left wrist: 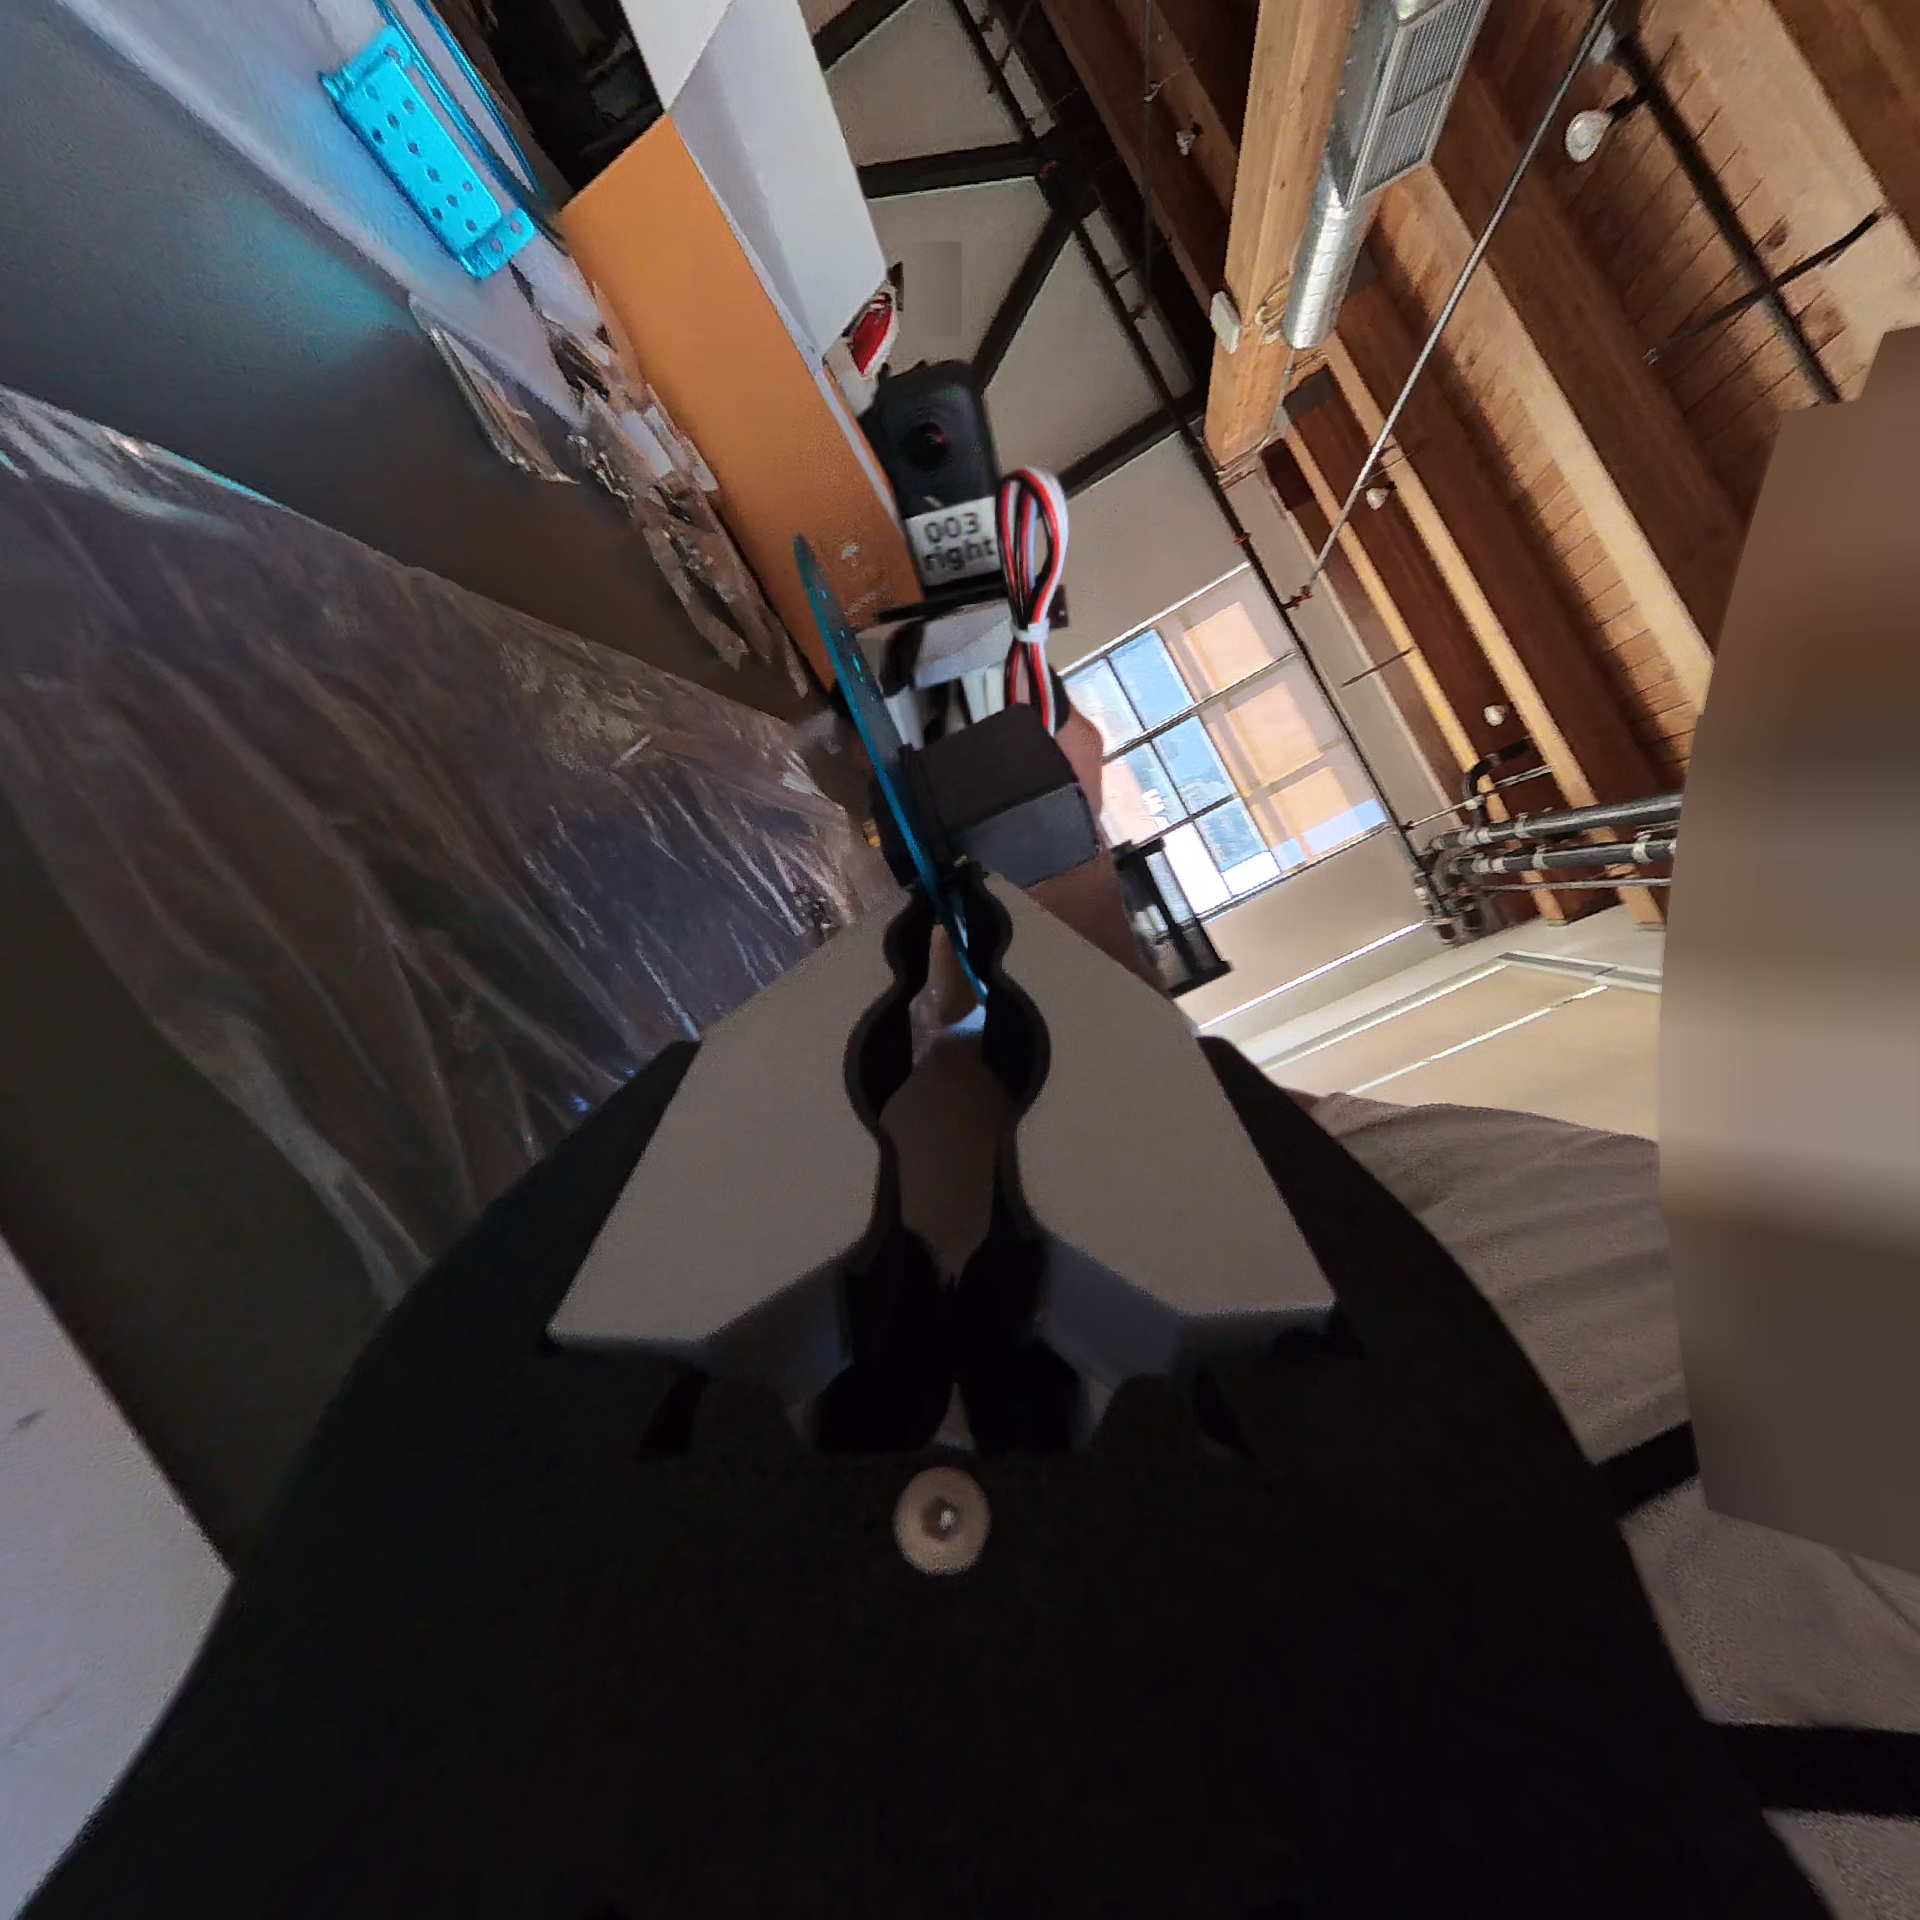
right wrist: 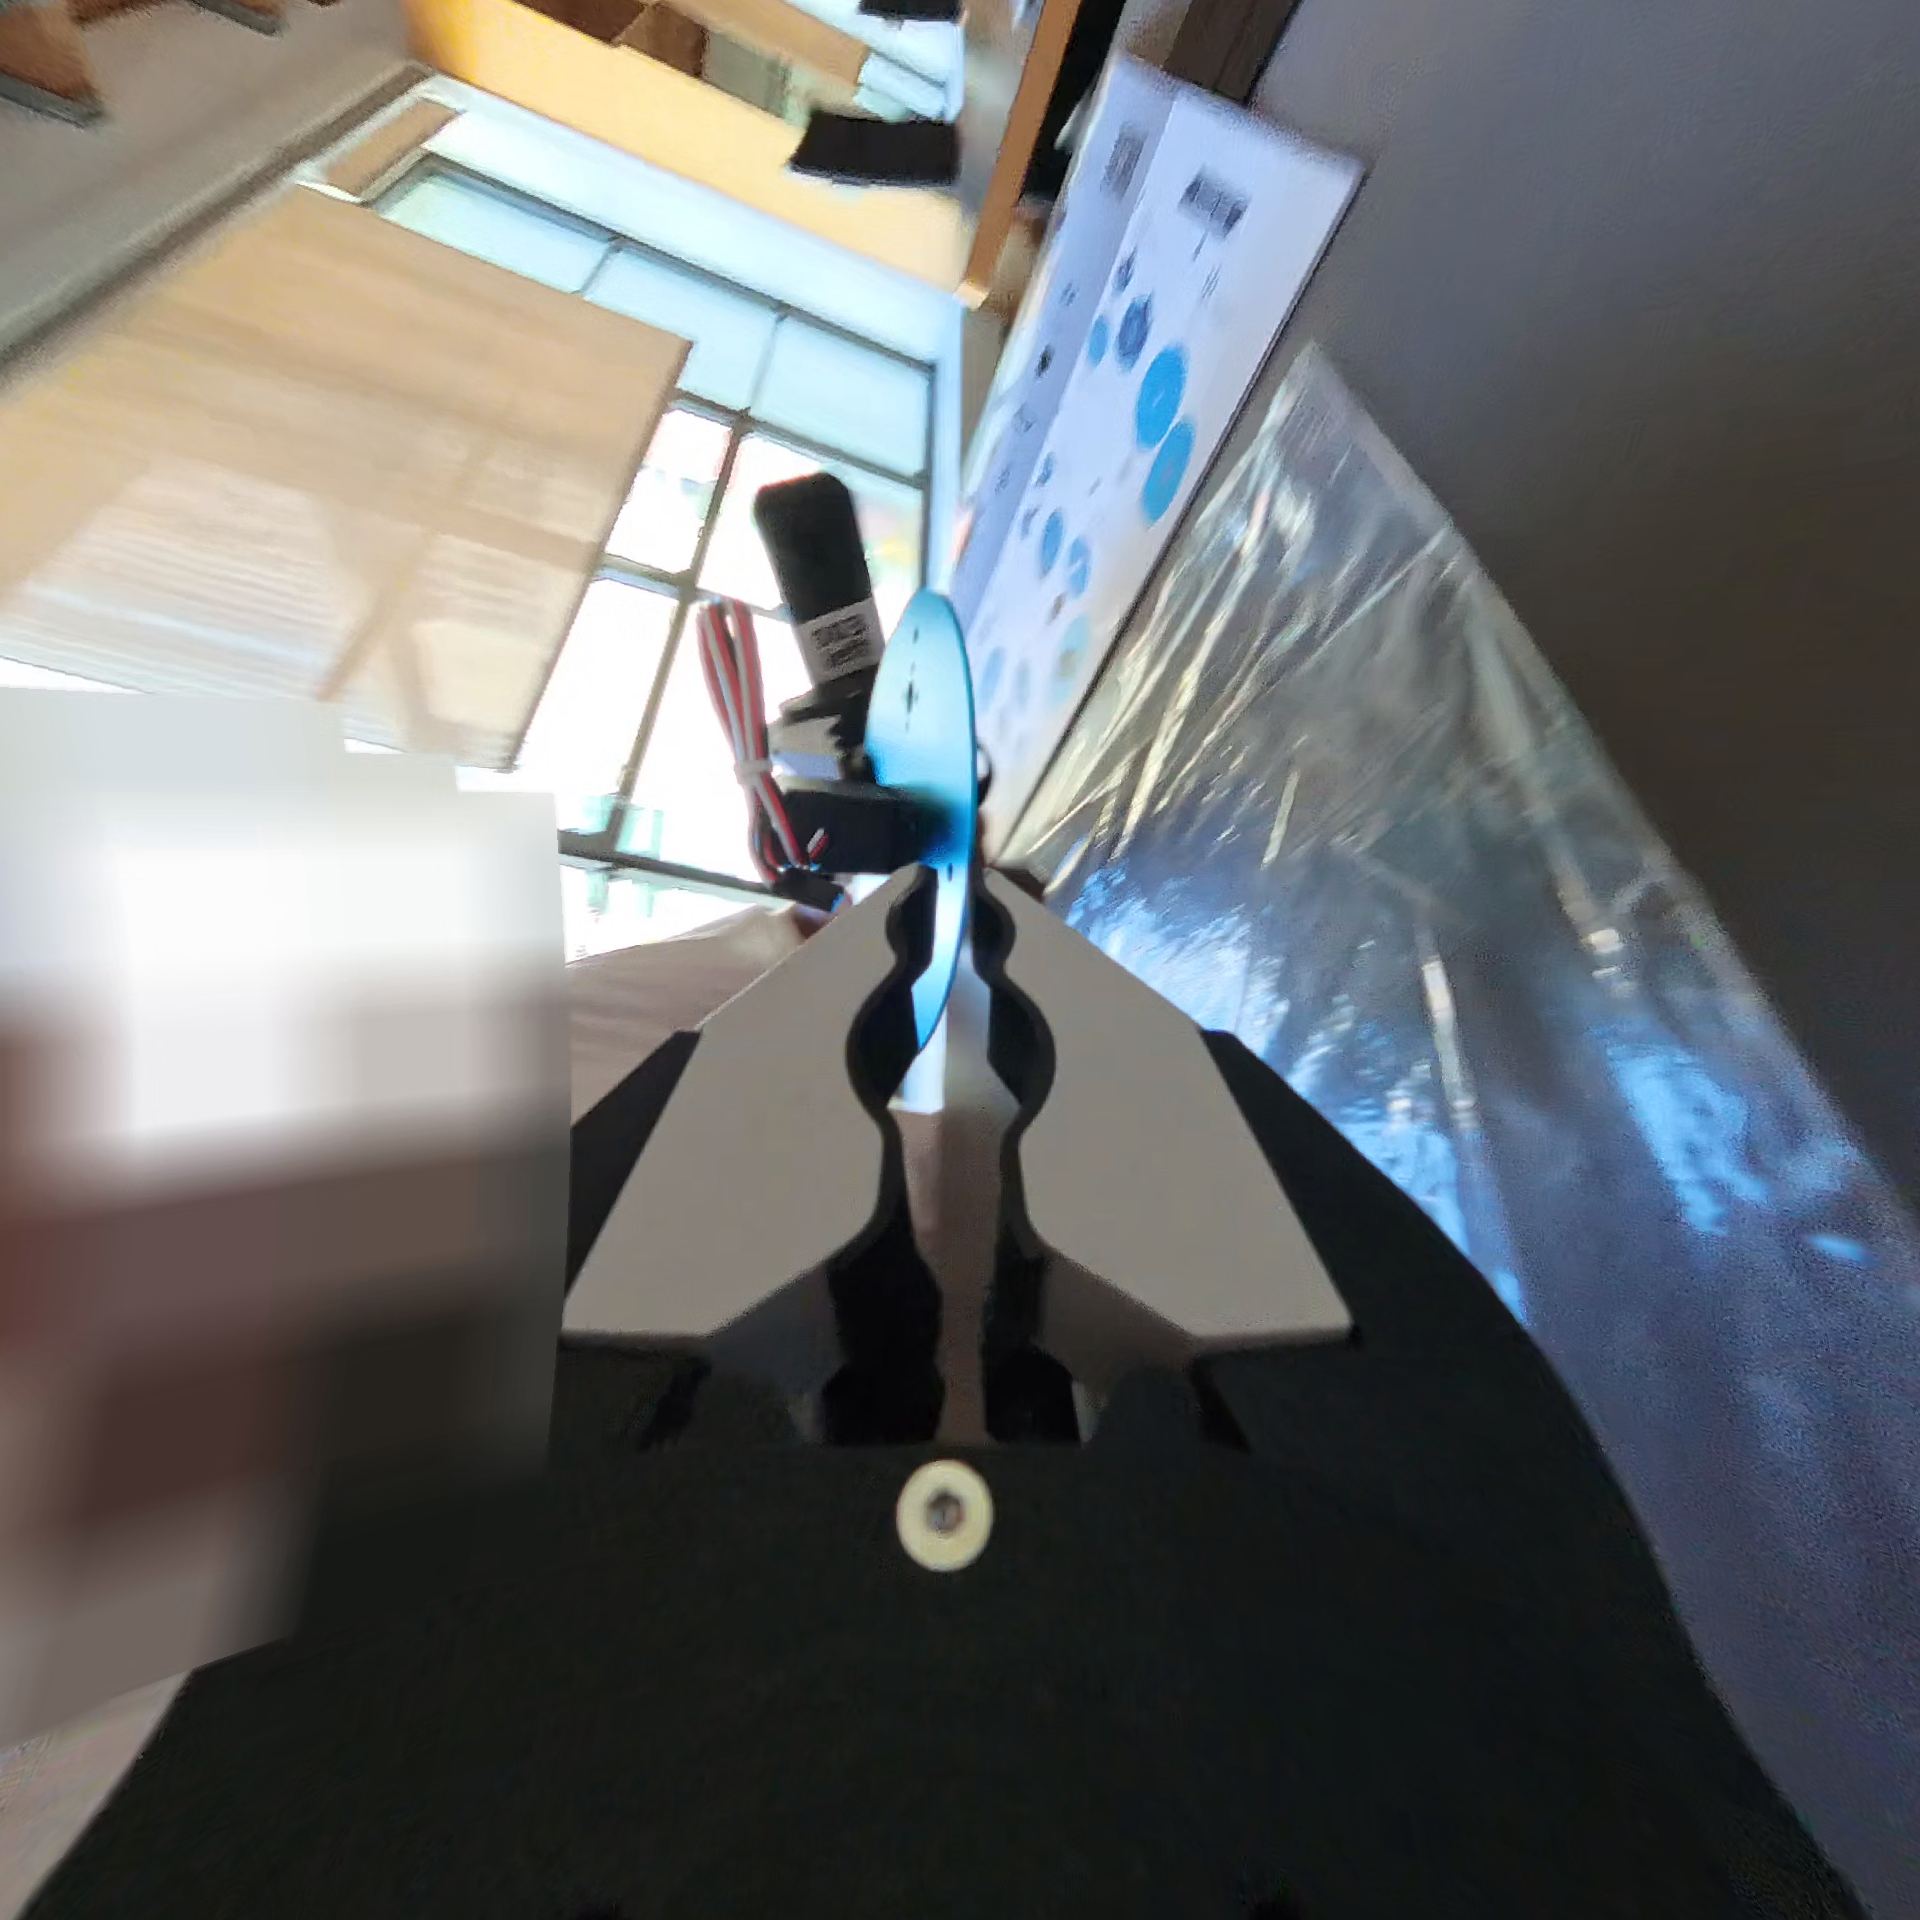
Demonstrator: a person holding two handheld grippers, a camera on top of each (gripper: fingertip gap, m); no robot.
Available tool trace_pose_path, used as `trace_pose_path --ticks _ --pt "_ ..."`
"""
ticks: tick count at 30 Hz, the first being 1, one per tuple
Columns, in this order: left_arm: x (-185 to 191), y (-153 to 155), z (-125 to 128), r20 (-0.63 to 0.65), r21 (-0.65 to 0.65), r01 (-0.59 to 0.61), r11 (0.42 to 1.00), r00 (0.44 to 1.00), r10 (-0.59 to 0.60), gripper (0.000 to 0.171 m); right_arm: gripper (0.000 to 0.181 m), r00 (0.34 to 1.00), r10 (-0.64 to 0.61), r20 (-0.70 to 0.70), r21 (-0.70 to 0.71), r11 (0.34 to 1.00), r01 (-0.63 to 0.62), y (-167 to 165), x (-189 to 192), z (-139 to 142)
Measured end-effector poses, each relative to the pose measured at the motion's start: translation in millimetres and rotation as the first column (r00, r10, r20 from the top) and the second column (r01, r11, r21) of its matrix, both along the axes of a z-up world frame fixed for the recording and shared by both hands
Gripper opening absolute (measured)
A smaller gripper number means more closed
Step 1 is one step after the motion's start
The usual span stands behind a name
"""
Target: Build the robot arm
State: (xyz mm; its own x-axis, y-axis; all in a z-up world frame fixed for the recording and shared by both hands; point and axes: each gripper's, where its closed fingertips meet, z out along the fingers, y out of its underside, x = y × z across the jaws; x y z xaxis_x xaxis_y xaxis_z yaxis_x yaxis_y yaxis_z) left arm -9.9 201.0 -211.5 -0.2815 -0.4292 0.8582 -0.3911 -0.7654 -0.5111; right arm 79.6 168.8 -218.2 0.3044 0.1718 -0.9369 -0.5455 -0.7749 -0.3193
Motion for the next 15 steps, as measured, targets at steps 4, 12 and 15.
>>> trace_pose_path --ticks 4,12,15 --pt "1 4 1 0.003 0.149 -0.061 0.987 0.998 0.061 0.006 0.006 0.927 -0.179 0.33 0.188 0.975 0.121 3 34 16" --pt "0 -1 -9 -0.001 0.433 -0.107 0.895 0.993 0.119 0.005 0.048 0.617 -0.185 0.765 0.43 0.86 -0.275 -20 -44 42" --pt "-1 -6 -10 -0.011 0.453 -0.089 0.887 0.994 0.105 0.005 0.05 0.435 -0.187 0.881 0.376 0.834 -0.404 -16 -73 28"
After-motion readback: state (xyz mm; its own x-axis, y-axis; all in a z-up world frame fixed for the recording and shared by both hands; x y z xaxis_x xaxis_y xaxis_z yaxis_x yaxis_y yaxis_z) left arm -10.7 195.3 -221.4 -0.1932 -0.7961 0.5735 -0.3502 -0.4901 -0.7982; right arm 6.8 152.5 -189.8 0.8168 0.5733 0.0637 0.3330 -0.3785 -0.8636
